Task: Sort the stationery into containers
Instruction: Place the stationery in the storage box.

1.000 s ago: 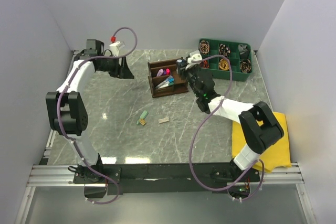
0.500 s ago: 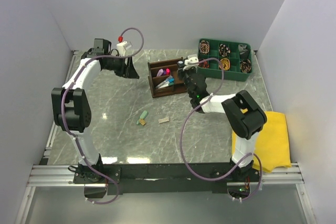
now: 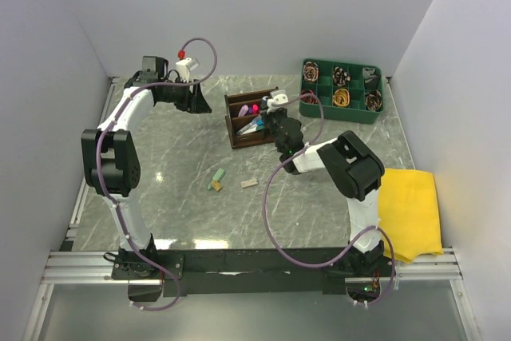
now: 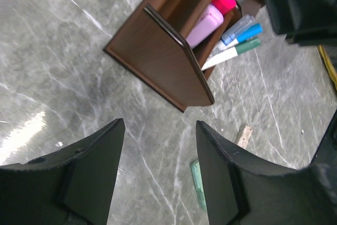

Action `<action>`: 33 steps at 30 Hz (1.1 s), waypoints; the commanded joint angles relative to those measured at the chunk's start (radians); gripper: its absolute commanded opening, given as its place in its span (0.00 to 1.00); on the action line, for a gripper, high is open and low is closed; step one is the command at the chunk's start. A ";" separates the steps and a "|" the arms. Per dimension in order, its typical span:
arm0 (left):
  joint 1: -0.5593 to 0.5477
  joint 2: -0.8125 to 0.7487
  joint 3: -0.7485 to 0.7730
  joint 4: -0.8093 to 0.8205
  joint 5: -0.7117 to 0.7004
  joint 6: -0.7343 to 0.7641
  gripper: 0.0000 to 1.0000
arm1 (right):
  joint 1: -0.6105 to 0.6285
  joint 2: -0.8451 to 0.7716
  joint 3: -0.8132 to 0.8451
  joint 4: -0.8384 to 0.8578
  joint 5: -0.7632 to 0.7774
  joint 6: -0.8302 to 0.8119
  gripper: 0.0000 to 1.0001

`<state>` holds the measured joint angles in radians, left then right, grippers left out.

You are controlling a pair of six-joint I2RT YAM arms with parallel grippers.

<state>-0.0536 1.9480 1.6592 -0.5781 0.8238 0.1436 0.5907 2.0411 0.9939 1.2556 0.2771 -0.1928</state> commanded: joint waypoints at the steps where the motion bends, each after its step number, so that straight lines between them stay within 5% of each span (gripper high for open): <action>1: 0.009 0.003 -0.006 0.083 0.021 -0.010 0.63 | 0.027 0.054 0.019 0.287 0.037 -0.088 0.00; 10: 0.012 0.017 -0.021 0.087 0.024 -0.004 0.62 | 0.046 0.143 0.023 0.511 0.118 -0.158 0.04; 11: 0.012 0.016 -0.022 0.086 0.021 -0.001 0.62 | 0.053 0.152 0.031 0.510 0.137 -0.192 0.12; 12: 0.012 0.012 -0.024 0.086 0.021 0.001 0.62 | 0.055 0.157 0.035 0.508 0.157 -0.198 0.37; 13: 0.012 0.015 -0.026 0.086 0.021 0.001 0.62 | 0.054 0.156 0.038 0.508 0.174 -0.192 0.48; 16: 0.012 0.019 -0.024 0.089 0.024 -0.002 0.62 | 0.052 0.146 0.037 0.508 0.206 -0.169 0.63; 22: 0.003 0.016 -0.026 0.092 0.018 -0.006 0.62 | 0.054 0.100 -0.012 0.507 0.194 -0.140 0.73; 33: -0.034 0.012 -0.007 0.098 0.006 -0.013 0.63 | 0.054 0.010 -0.027 0.507 0.192 -0.146 0.75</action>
<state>-0.0692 1.9629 1.6333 -0.5117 0.8242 0.1364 0.6437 2.1239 0.9901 1.3796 0.4374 -0.3344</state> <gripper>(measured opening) 0.625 0.744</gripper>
